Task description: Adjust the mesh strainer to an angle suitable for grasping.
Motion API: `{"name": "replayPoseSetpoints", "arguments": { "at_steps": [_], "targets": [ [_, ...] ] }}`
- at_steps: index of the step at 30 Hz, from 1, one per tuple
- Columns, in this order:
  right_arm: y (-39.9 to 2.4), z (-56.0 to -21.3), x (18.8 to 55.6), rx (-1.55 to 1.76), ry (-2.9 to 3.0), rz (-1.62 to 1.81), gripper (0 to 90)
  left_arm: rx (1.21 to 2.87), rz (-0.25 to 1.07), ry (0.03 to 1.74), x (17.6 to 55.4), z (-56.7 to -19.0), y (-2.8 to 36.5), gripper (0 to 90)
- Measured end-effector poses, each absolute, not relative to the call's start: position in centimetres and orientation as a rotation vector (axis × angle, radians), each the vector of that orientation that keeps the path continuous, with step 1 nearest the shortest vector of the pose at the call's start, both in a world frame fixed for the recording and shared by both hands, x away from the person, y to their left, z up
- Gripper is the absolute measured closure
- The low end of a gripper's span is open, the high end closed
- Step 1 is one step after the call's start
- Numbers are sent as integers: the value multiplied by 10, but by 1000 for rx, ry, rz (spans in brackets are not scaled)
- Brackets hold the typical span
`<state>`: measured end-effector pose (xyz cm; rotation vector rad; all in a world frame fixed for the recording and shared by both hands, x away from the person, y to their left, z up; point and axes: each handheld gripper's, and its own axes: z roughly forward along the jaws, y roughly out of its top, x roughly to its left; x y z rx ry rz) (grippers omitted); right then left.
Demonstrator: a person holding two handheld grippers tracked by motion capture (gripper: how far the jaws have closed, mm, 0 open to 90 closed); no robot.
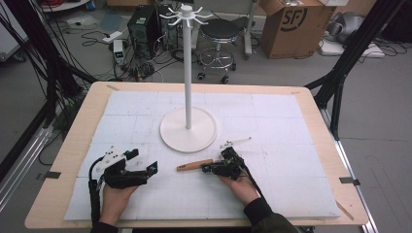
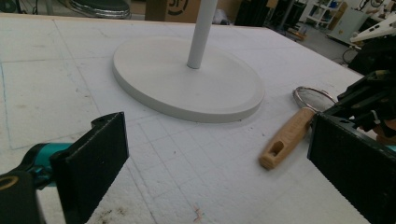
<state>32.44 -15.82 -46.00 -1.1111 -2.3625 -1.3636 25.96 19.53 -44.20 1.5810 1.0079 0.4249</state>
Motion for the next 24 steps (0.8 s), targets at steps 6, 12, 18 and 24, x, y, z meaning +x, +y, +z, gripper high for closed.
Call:
{"name": "replayPoseSetpoints", "arguments": {
  "at_steps": [6,12,18,24],
  "targets": [
    [-157,-460,330,-1156,-2333,-1370,895,1581,420,1006,260,-442,195,60],
    [-155,-460,335,-1186,-2336,-1380,895,1583,418,1003,260,-442,196,60],
    [-155,-460,338,-1201,-2328,-1377,895,1581,419,1003,260,-442,196,59],
    [-163,-456,340,-1213,-2339,-1403,894,1579,414,1002,260,-442,197,59]
  ]
}}
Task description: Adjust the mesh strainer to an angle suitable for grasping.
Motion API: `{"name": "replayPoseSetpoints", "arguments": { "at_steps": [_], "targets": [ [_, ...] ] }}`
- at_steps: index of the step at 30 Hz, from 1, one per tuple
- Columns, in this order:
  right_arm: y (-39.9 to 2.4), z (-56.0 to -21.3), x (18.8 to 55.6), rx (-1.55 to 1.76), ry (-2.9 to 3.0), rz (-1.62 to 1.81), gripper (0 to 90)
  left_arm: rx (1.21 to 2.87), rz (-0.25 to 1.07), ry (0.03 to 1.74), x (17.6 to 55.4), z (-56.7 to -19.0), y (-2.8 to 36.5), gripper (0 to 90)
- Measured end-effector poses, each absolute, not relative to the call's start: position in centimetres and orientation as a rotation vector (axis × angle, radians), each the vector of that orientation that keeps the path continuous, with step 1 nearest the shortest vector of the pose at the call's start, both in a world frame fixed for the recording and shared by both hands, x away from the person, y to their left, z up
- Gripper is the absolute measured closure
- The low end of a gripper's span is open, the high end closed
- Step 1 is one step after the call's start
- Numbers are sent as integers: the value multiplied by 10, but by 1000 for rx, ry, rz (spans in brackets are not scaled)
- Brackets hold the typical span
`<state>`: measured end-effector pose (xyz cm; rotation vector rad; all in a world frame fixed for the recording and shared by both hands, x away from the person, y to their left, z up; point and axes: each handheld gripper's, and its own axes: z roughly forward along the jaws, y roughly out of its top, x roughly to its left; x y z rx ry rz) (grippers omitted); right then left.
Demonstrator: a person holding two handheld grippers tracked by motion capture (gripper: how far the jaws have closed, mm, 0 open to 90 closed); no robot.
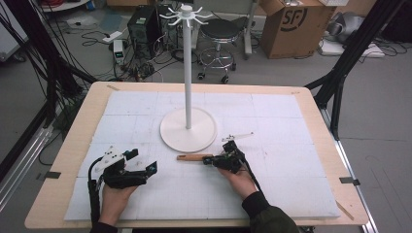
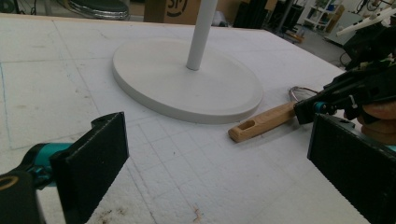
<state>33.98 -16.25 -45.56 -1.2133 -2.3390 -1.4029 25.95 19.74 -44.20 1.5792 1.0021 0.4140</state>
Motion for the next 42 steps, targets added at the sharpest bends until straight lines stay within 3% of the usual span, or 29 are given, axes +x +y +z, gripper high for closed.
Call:
{"name": "replayPoseSetpoints", "arguments": {
  "at_steps": [18,42],
  "targets": [
    [-190,-445,368,-1372,-2346,-1354,895,1575,413,1002,260,-442,197,59],
    [-182,-446,364,-1410,-2454,-1222,896,1577,413,1002,260,-442,197,59]
  ]
}}
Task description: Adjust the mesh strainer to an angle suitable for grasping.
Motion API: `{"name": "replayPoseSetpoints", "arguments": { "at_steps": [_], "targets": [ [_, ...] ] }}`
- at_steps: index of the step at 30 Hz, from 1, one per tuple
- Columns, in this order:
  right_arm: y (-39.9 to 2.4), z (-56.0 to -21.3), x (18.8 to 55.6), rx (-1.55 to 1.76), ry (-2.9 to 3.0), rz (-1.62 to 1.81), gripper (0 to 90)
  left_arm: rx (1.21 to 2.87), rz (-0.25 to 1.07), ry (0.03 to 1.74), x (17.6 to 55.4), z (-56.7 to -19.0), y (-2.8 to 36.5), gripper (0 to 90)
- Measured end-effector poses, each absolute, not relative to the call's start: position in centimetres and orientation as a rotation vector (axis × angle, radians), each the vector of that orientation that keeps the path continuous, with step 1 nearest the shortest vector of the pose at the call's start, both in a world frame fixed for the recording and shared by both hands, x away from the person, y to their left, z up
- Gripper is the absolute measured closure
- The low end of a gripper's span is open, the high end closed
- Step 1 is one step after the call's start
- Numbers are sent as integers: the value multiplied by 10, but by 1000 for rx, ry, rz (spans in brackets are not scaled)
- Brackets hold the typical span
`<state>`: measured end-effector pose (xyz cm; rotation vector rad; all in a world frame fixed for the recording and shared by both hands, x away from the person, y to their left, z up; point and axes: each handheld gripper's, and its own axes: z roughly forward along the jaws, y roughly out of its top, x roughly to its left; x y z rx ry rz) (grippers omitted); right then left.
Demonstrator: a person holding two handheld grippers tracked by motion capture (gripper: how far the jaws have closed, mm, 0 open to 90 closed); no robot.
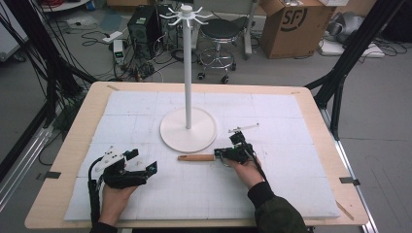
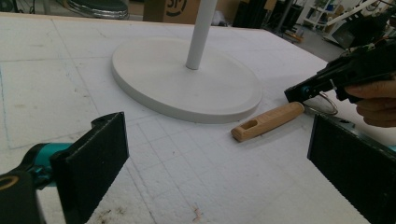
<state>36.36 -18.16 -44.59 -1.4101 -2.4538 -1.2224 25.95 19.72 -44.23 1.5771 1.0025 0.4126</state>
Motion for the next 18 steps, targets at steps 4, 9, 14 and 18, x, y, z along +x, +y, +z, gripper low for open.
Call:
{"name": "replayPoseSetpoints", "arguments": {
  "at_steps": [4,9,14,18],
  "targets": [
    [-184,-444,363,-1434,-2481,-1185,896,1578,412,1002,260,-442,197,60],
    [-196,-445,363,-1476,-2461,-1191,896,1579,410,1002,260,-442,197,60],
    [-211,-446,362,-1512,-2435,-1204,896,1579,413,1002,260,-443,197,59],
    [-221,-447,361,-1530,-2412,-1218,896,1579,410,1004,260,-443,196,59]
  ]
}}
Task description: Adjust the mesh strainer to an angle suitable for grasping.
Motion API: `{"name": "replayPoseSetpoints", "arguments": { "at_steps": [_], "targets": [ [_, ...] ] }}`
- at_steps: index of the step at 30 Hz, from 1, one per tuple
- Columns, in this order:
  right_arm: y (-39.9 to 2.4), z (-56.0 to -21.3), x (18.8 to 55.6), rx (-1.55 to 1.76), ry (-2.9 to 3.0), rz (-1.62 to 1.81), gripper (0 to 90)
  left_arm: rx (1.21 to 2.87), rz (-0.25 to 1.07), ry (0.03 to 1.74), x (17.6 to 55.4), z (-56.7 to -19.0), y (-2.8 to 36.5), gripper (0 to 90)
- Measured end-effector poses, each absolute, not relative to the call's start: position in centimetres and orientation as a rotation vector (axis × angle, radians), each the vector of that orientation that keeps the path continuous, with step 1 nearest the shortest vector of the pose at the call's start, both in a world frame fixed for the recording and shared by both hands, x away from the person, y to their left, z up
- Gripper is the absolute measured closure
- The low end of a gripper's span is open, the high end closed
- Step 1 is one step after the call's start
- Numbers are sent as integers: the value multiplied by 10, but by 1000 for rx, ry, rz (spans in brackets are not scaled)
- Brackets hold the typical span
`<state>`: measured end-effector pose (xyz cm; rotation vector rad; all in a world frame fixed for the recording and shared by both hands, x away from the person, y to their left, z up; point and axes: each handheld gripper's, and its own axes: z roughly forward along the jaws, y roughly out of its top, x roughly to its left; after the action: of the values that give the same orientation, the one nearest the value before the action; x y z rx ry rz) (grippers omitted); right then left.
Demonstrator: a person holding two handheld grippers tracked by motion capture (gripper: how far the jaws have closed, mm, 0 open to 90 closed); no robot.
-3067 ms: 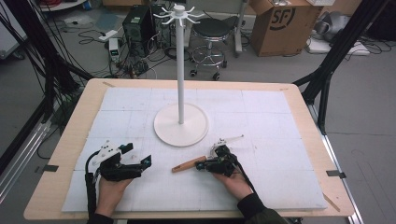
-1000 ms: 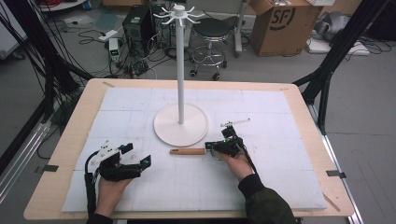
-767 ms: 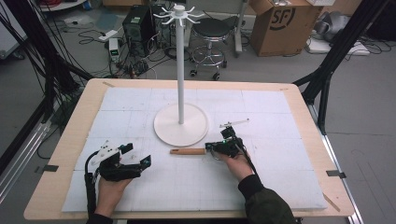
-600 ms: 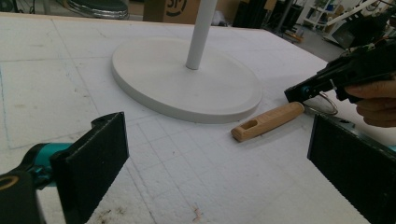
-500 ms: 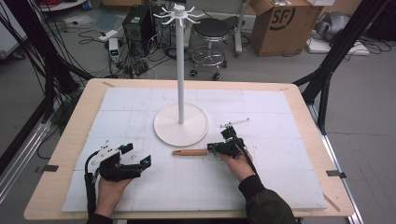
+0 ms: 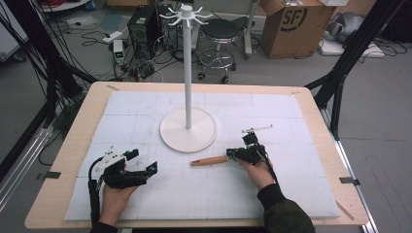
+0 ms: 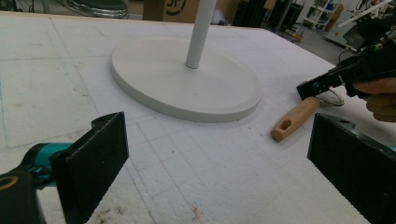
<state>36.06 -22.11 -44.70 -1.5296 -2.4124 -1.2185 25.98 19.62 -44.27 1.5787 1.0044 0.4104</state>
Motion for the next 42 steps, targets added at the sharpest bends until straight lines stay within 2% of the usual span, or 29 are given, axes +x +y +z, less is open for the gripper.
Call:
{"name": "replayPoseSetpoints", "arguments": {
  "at_steps": [26,42],
  "targets": [
    [-279,-449,349,-1663,-2297,-1267,895,1581,404,1003,261,-443,194,59],
    [-276,-441,333,-1636,-2318,-1363,895,1585,403,997,262,-443,192,60]
  ]
}}
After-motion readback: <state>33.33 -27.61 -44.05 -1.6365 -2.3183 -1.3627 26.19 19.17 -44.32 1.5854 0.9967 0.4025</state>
